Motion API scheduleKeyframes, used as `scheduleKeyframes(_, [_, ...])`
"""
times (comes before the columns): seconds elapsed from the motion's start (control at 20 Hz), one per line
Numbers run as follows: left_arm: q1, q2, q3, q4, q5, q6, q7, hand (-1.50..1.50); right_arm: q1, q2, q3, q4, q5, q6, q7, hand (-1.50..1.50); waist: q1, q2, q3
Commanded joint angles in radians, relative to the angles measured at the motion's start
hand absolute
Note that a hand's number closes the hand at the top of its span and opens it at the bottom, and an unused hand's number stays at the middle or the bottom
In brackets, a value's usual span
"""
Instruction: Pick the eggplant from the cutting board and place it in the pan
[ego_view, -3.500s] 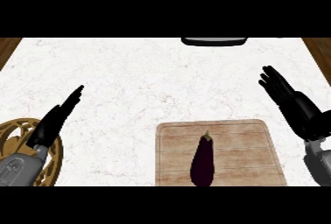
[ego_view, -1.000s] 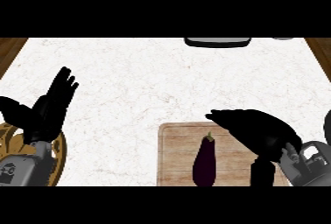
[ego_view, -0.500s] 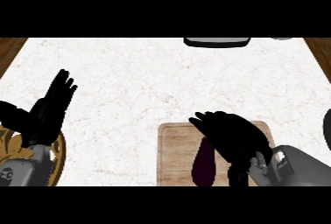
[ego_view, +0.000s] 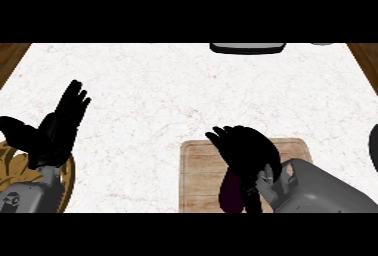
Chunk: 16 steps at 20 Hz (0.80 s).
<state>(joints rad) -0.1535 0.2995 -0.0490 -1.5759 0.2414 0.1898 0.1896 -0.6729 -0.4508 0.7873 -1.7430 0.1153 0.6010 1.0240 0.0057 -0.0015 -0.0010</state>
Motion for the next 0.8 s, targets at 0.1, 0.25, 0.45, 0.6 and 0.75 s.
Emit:
scheduleKeyframes(0.1, [0.016, -0.014, 0.028, 0.038, 0.003, -0.023, -0.040, 0.00, 0.020, 0.054, 0.025, 0.075, 0.102, 0.044, 0.089, -1.50, -0.004, 0.001, 0.000])
scheduleKeyframes(0.25, [0.018, 0.029, 0.065, 0.014, 0.027, -0.076, -0.018, 0.00, 0.050, 0.093, -0.005, 0.111, 0.126, 0.053, 0.063, -1.50, -0.003, 0.001, 0.000])
scheduleKeyframes(0.45, [0.017, 0.003, 0.035, -0.052, -0.011, -0.032, 0.052, 0.00, 0.102, 0.106, 0.000, 0.148, 0.185, 0.074, 0.009, -1.50, -0.001, 0.000, 0.001])
scheduleKeyframes(0.6, [0.030, -0.036, 0.035, -0.025, -0.022, -0.030, 0.012, 0.00, 0.115, 0.140, -0.006, 0.209, 0.267, 0.068, -0.054, -1.50, -0.002, 0.001, 0.001])
scheduleKeyframes(0.75, [-0.074, -0.037, 0.059, 0.088, -0.043, -0.040, -0.006, 0.00, 0.123, 0.164, -0.013, 0.247, 0.336, 0.061, -0.113, -1.50, -0.005, 0.003, 0.001])
